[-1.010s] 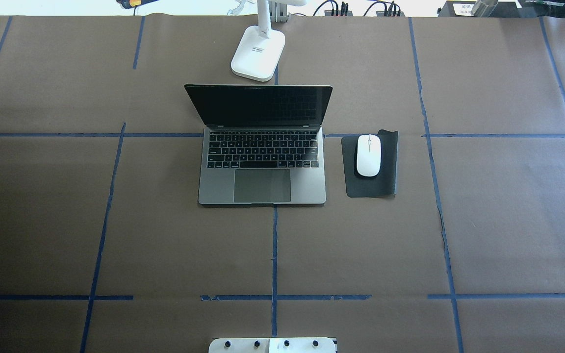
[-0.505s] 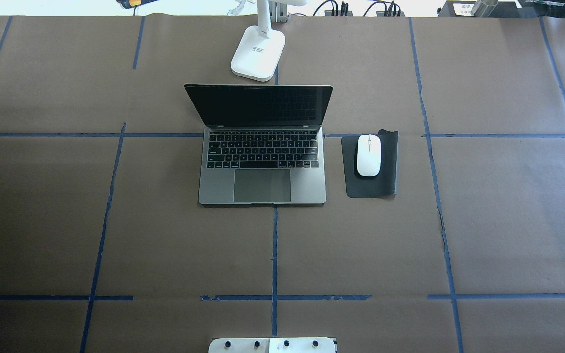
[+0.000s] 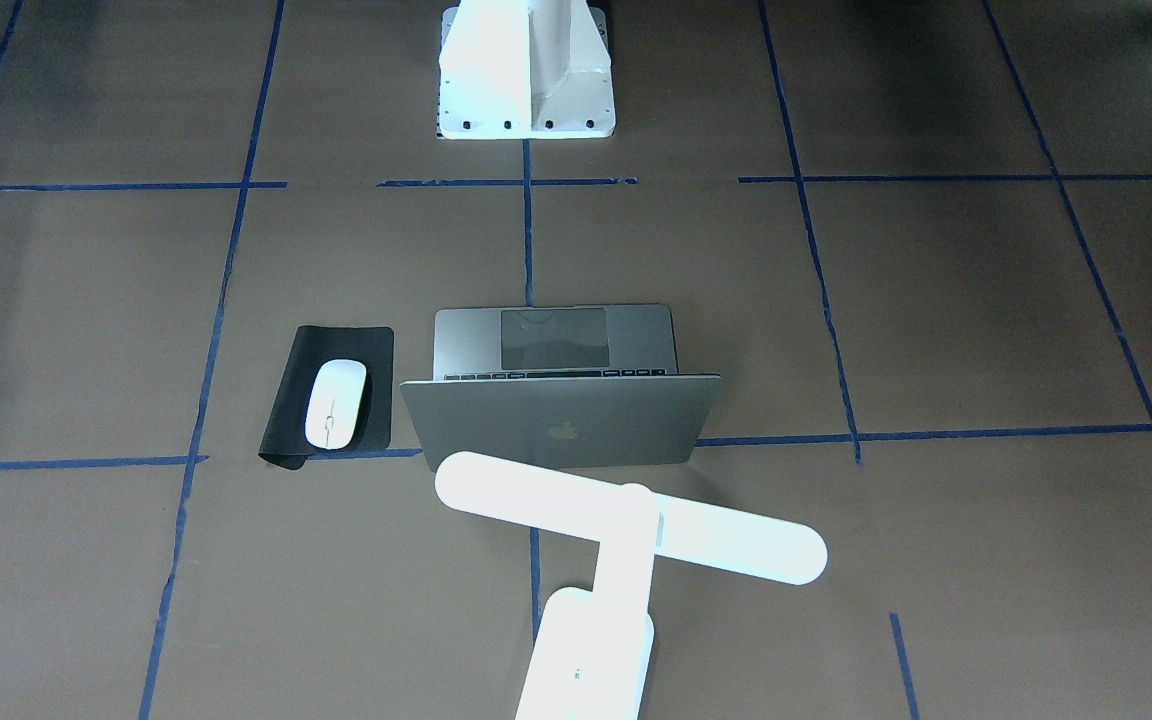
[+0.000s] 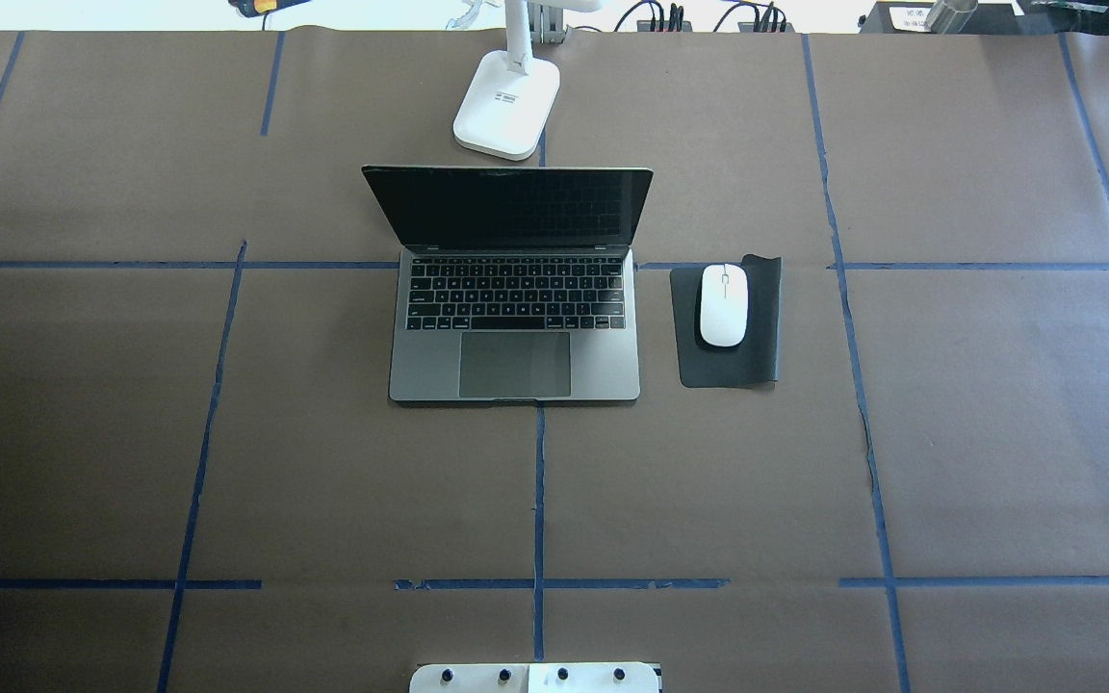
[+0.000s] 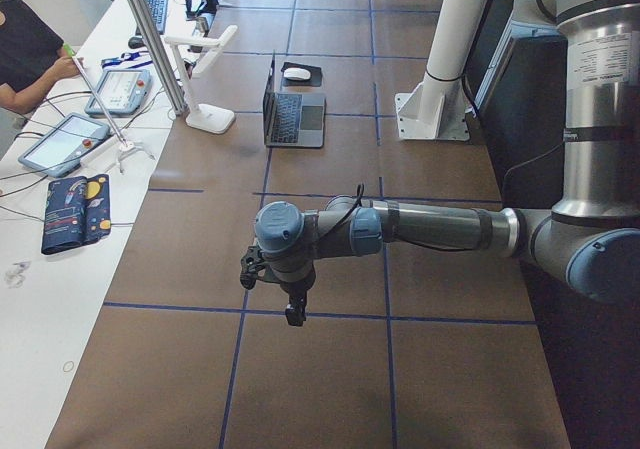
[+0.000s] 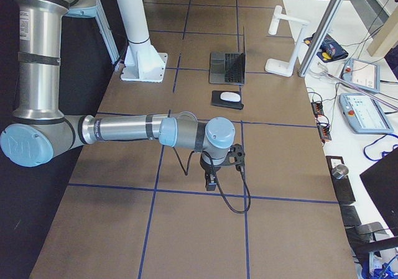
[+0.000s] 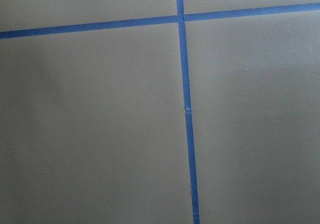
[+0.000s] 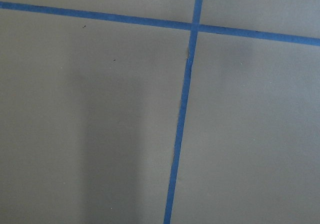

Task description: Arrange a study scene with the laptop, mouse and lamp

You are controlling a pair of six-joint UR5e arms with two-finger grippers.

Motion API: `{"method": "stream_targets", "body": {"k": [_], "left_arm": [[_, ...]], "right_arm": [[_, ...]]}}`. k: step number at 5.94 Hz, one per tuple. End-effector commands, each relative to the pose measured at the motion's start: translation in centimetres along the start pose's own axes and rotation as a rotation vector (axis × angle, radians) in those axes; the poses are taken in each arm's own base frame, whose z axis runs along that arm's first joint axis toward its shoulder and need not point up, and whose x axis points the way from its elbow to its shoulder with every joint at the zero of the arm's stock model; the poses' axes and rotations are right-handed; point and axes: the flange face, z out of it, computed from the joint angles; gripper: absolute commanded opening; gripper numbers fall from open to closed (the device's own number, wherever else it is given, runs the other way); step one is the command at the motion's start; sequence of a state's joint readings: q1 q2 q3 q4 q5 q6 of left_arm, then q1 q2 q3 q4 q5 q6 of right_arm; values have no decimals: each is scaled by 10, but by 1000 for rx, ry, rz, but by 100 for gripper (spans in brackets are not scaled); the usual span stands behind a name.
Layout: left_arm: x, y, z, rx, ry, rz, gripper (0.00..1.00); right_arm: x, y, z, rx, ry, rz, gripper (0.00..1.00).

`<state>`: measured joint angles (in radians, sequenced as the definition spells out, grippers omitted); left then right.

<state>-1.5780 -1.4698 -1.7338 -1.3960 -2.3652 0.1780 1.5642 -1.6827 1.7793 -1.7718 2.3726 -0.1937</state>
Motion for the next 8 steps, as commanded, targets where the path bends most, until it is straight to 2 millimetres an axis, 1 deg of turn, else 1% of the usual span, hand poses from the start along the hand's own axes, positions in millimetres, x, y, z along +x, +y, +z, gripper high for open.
{"method": "stream_targets", "body": {"k": [1, 2, 3, 5, 6, 8], "left_arm": [[2, 0, -2, 5, 3, 4, 100], [3, 4, 0, 3, 2, 4, 100], [9, -4, -6, 16, -1, 16, 100], [8, 3, -6, 16, -8, 16, 100], [4, 3, -2, 8, -11, 9, 100], [5, 3, -4, 11, -10, 10, 100]], "right_arm": [[1, 2, 1, -3, -3, 5, 100], [1, 4, 2, -4, -4, 6, 100], [2, 4, 2, -5, -5, 7, 100], [4, 10, 6, -12, -6, 15, 100], [5, 15, 8, -15, -13, 21, 100], [5, 15, 8, -15, -14, 21, 100]]}}
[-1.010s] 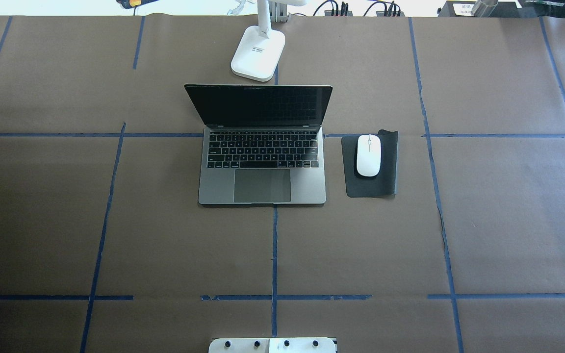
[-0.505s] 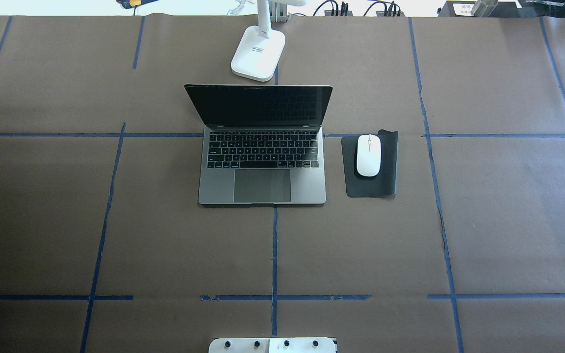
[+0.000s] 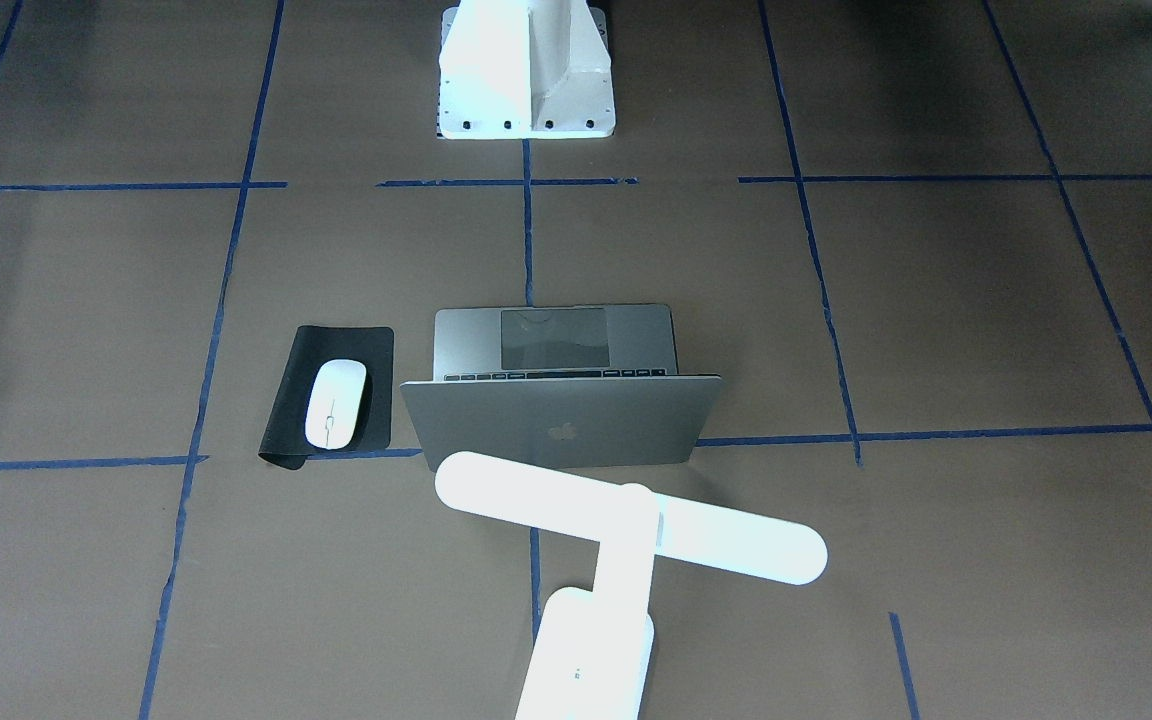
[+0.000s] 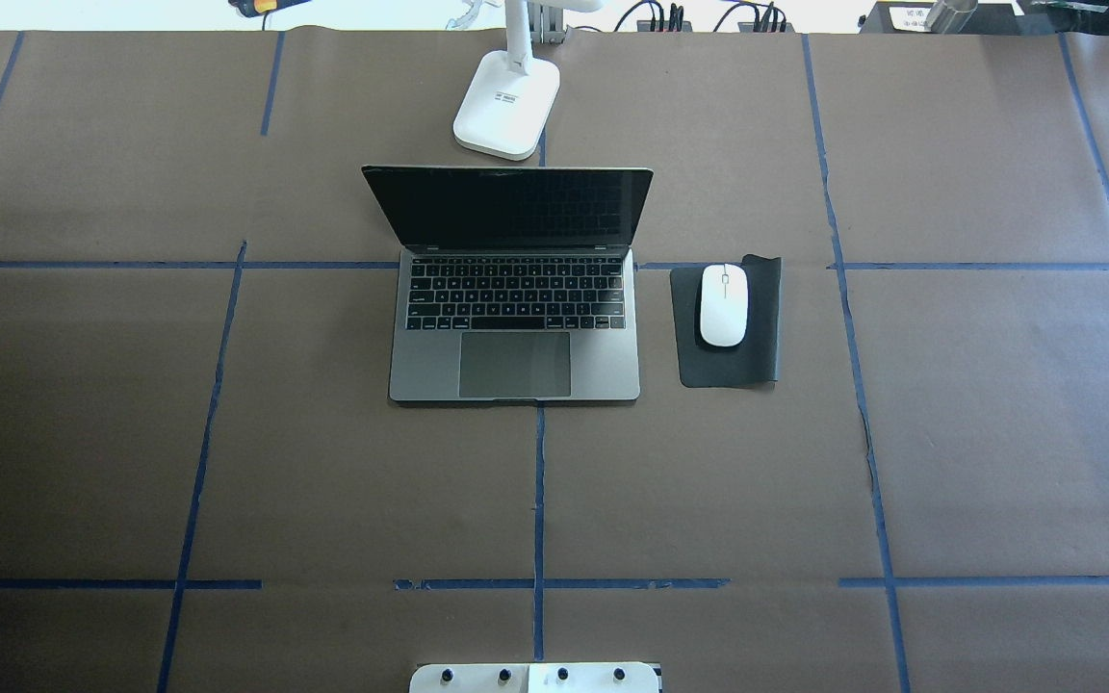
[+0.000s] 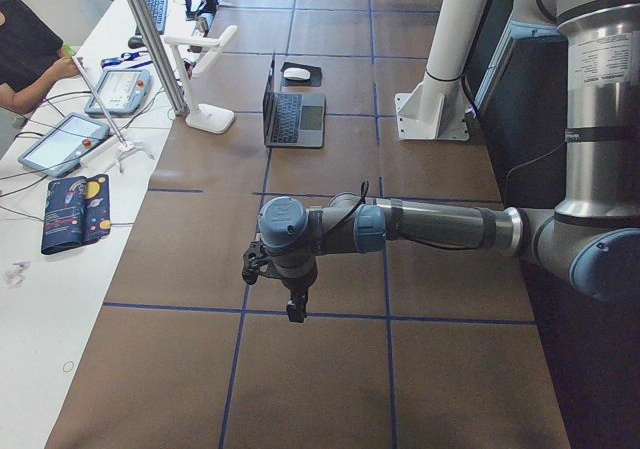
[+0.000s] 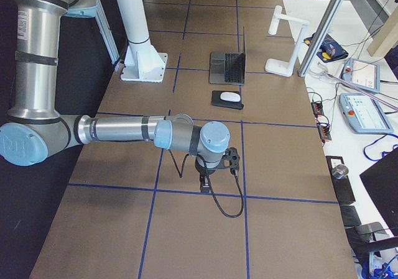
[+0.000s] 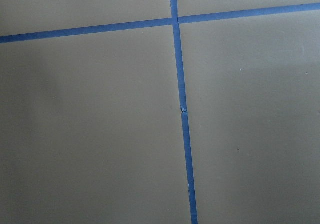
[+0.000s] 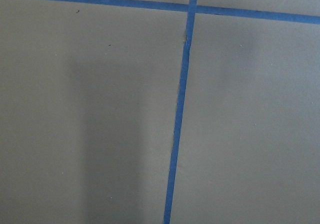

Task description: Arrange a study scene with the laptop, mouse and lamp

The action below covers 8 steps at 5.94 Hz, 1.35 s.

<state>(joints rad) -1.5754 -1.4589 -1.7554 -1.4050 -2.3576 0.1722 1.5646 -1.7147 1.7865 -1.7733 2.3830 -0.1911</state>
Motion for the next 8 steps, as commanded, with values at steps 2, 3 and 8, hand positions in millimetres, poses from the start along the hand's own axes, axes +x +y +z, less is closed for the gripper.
{"method": "stream_targets", "body": {"k": [2, 3, 8], "left_arm": [[5, -2, -4, 9, 3, 10, 100], [5, -2, -4, 8, 0, 9, 100], [4, 0, -3, 8, 6, 5, 100]], "right_arm": [[-2, -1, -1, 3, -5, -3, 100], [-2, -1, -2, 5, -6, -4, 100], [-11, -4, -10, 23, -1, -24, 100]]}}
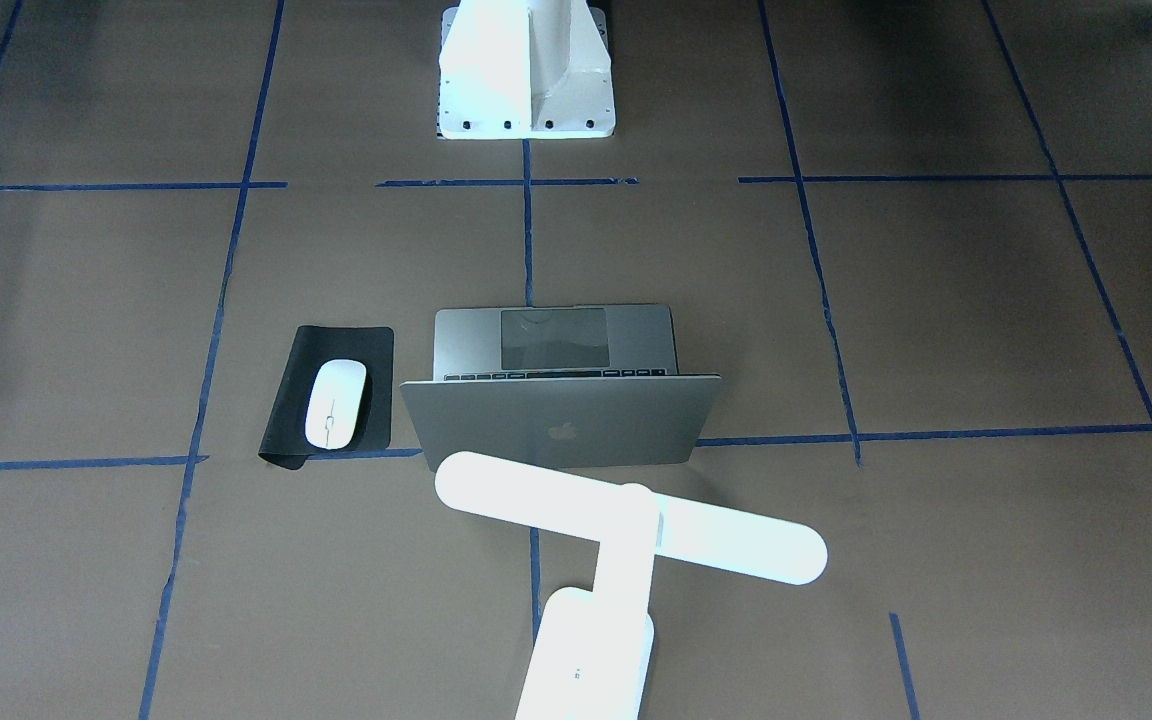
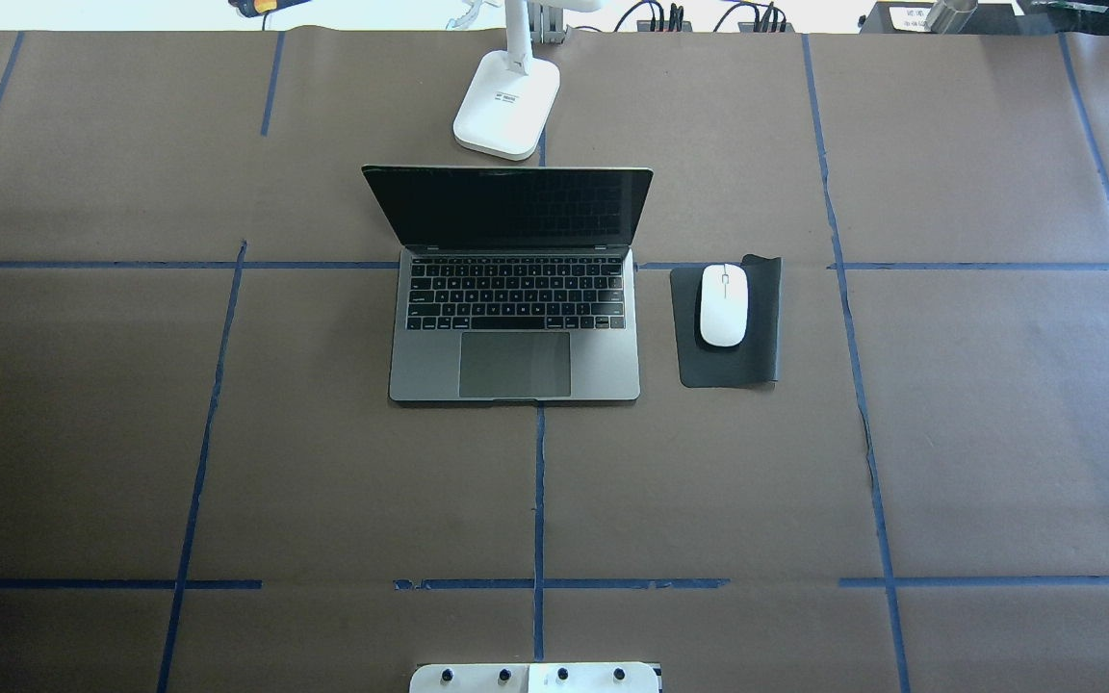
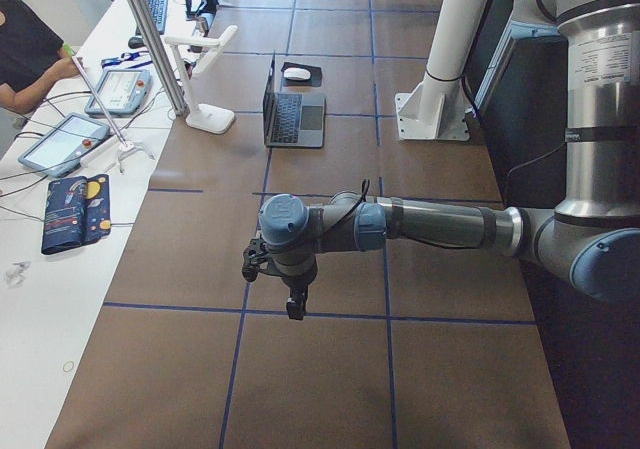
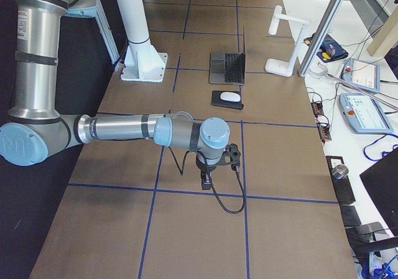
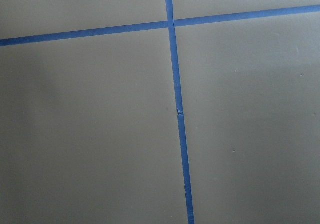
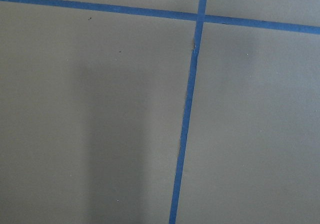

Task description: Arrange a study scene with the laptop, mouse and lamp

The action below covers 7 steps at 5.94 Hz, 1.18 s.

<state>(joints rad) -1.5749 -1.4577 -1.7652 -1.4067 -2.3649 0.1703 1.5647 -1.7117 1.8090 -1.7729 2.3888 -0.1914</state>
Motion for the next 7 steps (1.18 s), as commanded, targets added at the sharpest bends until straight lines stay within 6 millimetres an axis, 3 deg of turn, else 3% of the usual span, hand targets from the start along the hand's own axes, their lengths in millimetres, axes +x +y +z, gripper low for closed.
{"method": "stream_targets", "body": {"k": [1, 2, 7], "left_arm": [[-1, 1, 1, -3, 0, -4, 100], [-4, 11, 5, -11, 4, -9, 100], [6, 10, -4, 6, -2, 10, 100]], "right_arm": [[-5, -3, -5, 10, 2, -10, 100], [-8, -2, -7, 16, 3, -14, 100], [-7, 0, -6, 12, 1, -10, 100]]}}
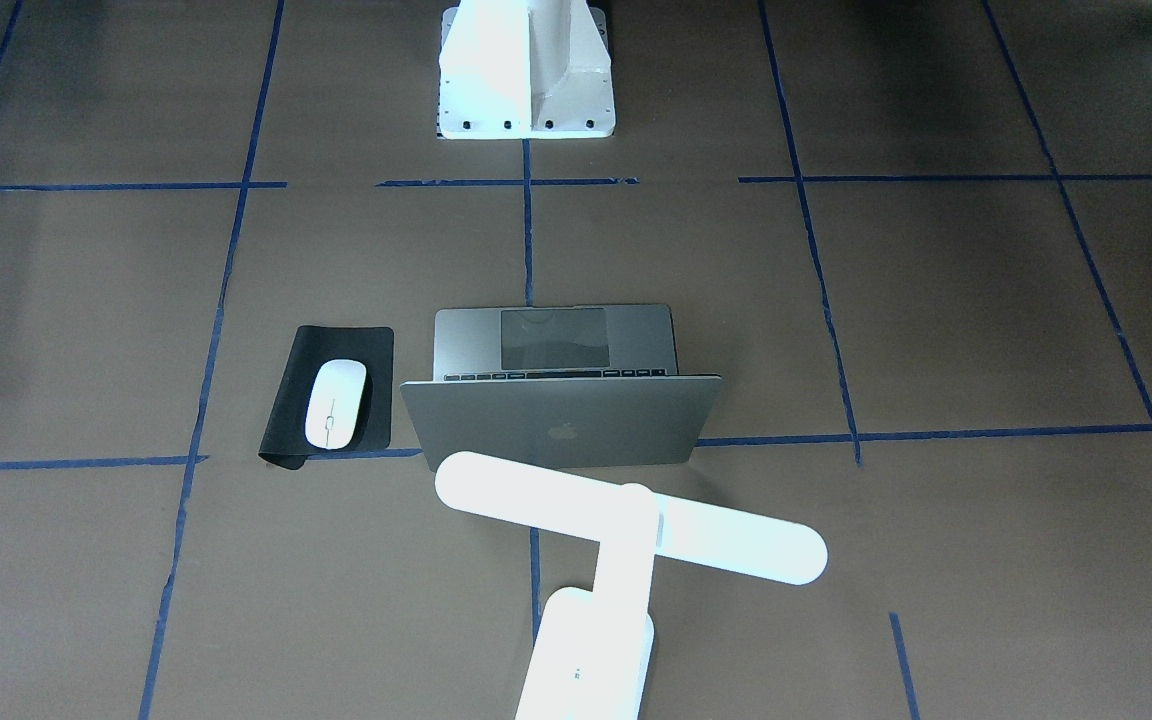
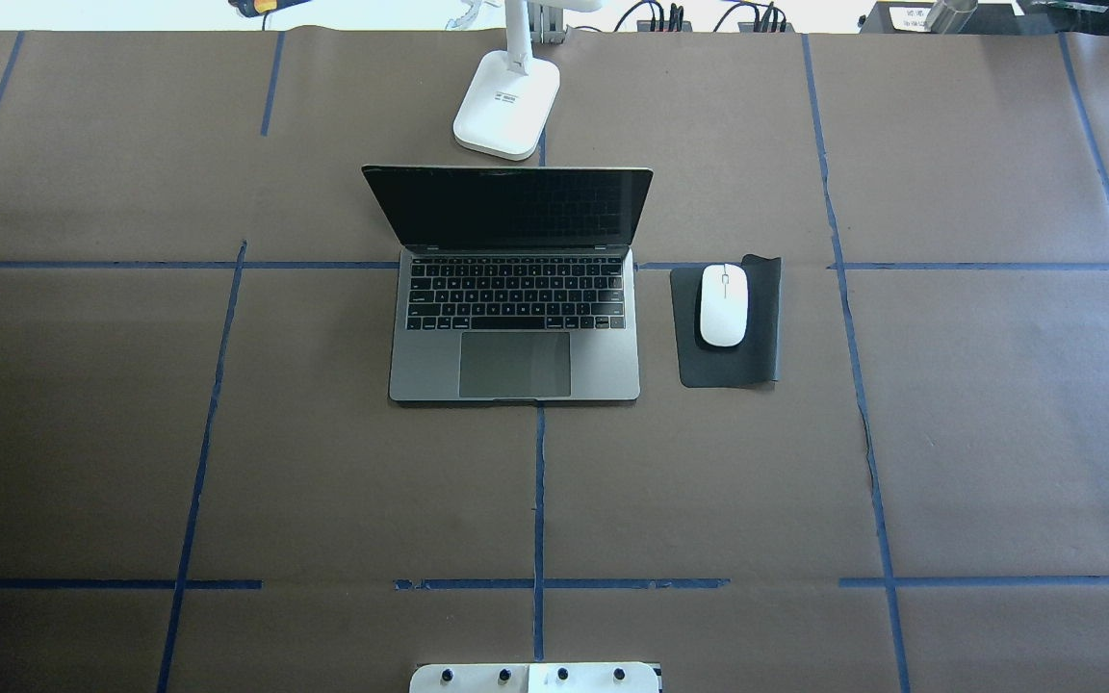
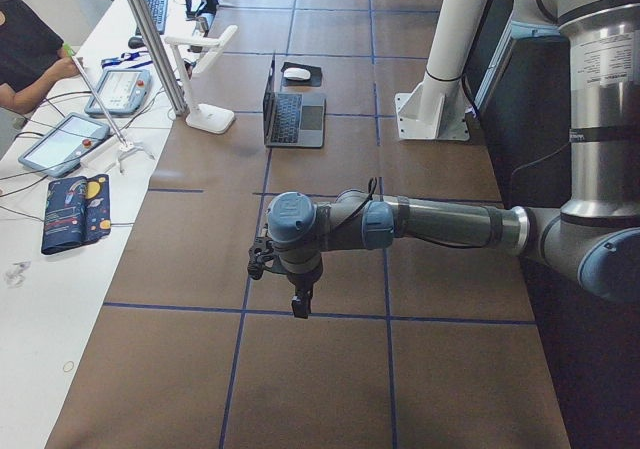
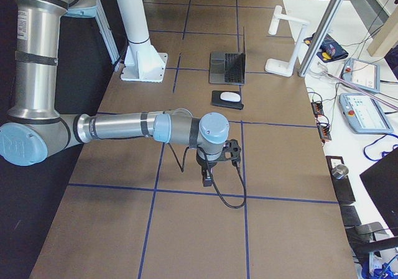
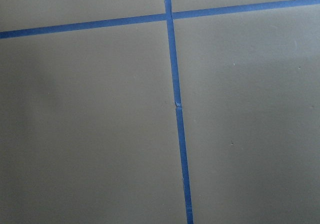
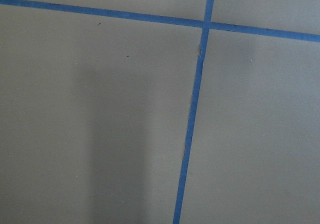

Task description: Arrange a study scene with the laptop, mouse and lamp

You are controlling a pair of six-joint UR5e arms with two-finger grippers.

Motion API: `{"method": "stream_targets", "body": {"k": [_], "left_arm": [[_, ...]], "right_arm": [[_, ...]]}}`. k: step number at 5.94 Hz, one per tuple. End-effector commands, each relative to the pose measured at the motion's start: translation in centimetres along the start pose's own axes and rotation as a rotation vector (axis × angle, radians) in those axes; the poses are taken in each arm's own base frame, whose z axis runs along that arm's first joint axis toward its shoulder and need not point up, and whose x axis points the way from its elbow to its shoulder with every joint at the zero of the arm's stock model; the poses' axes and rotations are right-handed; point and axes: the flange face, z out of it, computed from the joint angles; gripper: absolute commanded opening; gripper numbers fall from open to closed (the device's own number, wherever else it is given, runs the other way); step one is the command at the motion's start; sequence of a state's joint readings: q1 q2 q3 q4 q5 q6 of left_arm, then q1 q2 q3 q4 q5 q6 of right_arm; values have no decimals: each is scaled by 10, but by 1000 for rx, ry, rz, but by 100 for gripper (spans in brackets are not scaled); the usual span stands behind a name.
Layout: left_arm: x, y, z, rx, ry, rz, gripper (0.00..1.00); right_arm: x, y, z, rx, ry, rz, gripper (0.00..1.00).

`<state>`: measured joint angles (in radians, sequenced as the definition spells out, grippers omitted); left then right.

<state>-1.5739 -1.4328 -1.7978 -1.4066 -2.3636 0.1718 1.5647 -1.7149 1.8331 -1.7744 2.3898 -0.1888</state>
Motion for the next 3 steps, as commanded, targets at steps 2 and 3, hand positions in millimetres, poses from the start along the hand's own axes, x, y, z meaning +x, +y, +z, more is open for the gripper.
{"method": "stream_targets", "body": {"k": [2, 3], "left_arm": [[2, -1, -2, 4, -2, 3, 100], [7, -3, -8, 14, -5, 14, 100]], "right_arm": [[1, 0, 1, -2, -2, 1, 100], [1, 0, 1, -1, 0, 0, 100]]}}
